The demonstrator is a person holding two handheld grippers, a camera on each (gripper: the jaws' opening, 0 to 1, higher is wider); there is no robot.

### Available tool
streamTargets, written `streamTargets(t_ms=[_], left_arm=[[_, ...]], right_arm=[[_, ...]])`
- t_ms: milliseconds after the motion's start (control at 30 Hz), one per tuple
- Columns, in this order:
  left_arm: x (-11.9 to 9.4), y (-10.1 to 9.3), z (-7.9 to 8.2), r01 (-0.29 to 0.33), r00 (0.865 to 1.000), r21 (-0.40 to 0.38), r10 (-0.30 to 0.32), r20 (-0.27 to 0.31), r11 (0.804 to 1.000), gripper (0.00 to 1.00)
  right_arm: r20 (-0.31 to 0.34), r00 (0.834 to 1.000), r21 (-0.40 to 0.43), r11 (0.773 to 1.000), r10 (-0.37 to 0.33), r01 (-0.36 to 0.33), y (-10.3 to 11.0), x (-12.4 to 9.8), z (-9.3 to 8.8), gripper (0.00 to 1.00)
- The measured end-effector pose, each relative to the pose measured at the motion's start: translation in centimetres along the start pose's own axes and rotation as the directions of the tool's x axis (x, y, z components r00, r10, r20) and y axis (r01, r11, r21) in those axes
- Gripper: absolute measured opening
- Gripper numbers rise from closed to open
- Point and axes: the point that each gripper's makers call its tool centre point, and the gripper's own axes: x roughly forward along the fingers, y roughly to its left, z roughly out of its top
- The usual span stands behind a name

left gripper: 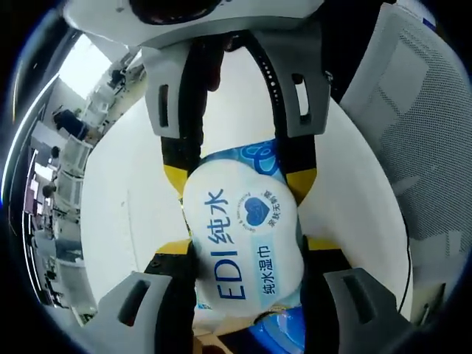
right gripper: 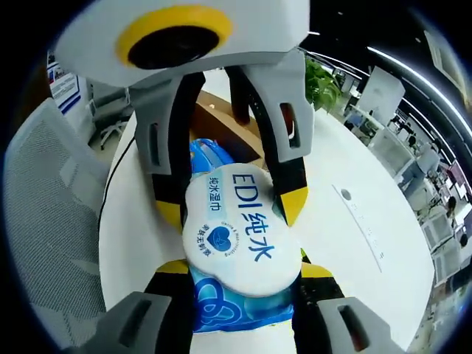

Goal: Operate the shoe box by opening the lid, removing the specified soft item, and placing it in the target area until the item is outside and the box remains undamaged.

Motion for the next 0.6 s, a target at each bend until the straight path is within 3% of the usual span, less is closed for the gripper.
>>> streamTargets(t_ms=[600], left_arm=[[2.3,4.0,-2.1,-0.063,0.998,-0.134,0.063,0.001,0.989,0.56]], right_arm=[[-0.038,0.996,-0.12,0.989,0.077,-0.081,-3.9,2.3,-0.2,0.49]])
